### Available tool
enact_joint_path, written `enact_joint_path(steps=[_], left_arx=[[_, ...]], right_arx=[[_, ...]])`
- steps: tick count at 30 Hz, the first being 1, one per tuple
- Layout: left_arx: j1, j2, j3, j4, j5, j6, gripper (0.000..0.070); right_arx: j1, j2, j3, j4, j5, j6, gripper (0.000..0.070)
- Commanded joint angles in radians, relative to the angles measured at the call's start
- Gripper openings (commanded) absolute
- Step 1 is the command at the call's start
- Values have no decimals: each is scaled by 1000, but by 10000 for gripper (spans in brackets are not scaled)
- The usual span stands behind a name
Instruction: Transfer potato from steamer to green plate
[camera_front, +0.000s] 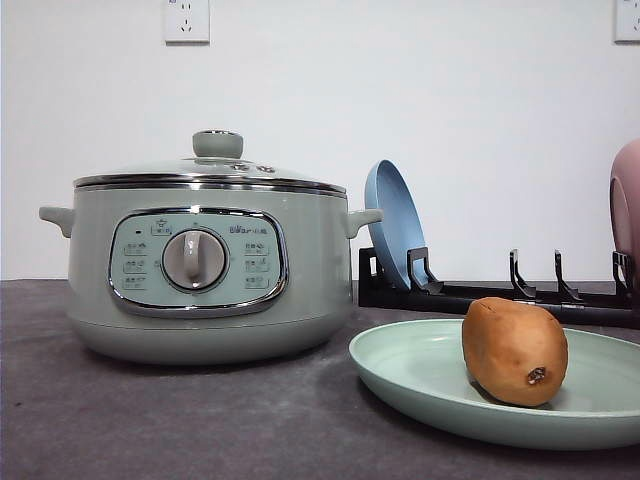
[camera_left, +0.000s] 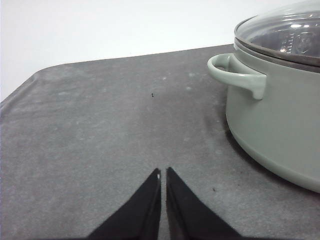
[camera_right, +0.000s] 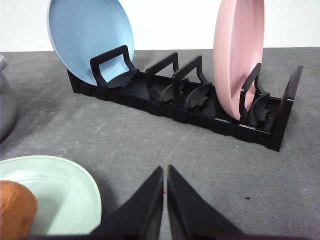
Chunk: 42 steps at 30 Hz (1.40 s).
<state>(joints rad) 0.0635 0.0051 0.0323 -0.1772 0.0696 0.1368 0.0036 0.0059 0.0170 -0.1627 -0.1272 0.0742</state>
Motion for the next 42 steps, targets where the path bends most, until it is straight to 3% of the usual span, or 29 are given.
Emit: enact_joint_path(steps=[1,42], left_arx=[[3,-2,-20,-9,-2,-2,16],[3,-2,-20,-9,-2,-2,16]], right_arx=[[-2,-3,-5,8,0,-3,0],[-1,-3,-5,8,0,-3,0]])
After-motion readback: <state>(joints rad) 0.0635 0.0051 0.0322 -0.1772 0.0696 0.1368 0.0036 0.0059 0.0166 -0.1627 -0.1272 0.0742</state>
